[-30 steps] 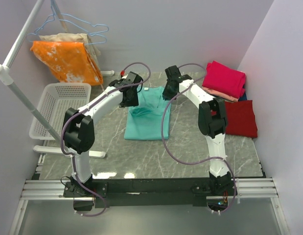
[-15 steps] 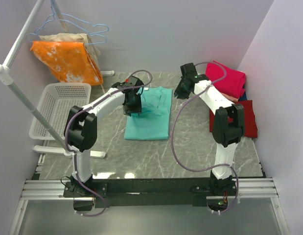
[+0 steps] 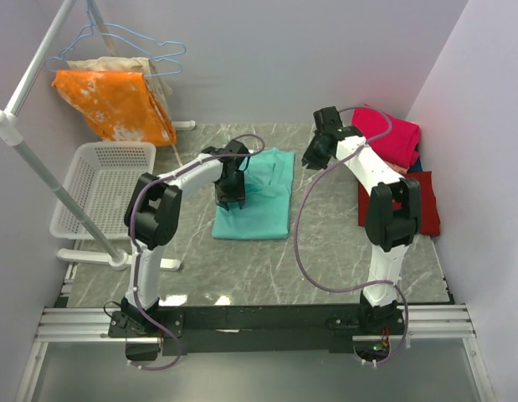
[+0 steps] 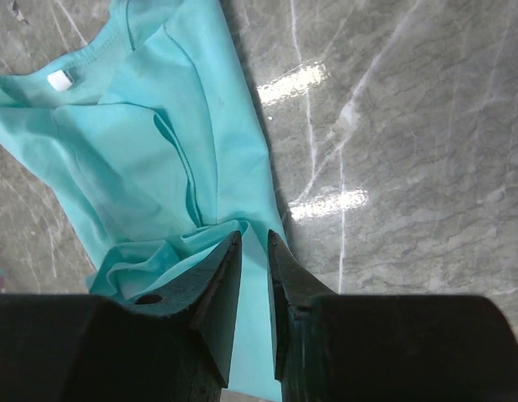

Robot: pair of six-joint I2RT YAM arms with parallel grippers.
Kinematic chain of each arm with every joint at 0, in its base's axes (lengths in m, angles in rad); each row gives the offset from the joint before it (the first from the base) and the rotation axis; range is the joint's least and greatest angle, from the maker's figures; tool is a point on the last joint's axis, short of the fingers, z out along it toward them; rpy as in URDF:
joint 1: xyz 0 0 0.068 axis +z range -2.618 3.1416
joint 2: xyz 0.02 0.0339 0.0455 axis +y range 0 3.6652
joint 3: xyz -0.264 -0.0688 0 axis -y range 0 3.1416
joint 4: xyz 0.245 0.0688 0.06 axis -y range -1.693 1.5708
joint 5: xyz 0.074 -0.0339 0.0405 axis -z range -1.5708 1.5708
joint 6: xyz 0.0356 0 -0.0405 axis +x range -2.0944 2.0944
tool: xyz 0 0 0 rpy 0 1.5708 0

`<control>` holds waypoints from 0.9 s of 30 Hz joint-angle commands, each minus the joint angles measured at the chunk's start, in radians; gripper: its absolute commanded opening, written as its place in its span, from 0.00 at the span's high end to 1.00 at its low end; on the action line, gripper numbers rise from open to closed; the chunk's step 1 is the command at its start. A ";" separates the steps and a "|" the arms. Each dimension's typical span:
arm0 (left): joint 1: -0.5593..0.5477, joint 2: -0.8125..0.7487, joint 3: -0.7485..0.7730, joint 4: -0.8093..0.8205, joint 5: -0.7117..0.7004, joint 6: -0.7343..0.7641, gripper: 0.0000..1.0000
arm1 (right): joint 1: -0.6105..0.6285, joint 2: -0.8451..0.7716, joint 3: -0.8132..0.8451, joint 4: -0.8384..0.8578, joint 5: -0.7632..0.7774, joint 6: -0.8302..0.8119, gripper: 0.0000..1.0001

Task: Fold and stack the t-shirts
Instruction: Fold the tshirt

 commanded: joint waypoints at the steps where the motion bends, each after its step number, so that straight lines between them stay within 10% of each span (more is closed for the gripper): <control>1: -0.003 0.051 0.094 0.003 -0.037 0.016 0.49 | -0.023 -0.044 0.028 -0.015 -0.001 -0.002 0.73; 27: 0.076 0.223 0.376 0.055 -0.450 -0.085 0.45 | -0.041 -0.045 0.032 -0.044 -0.042 -0.040 0.73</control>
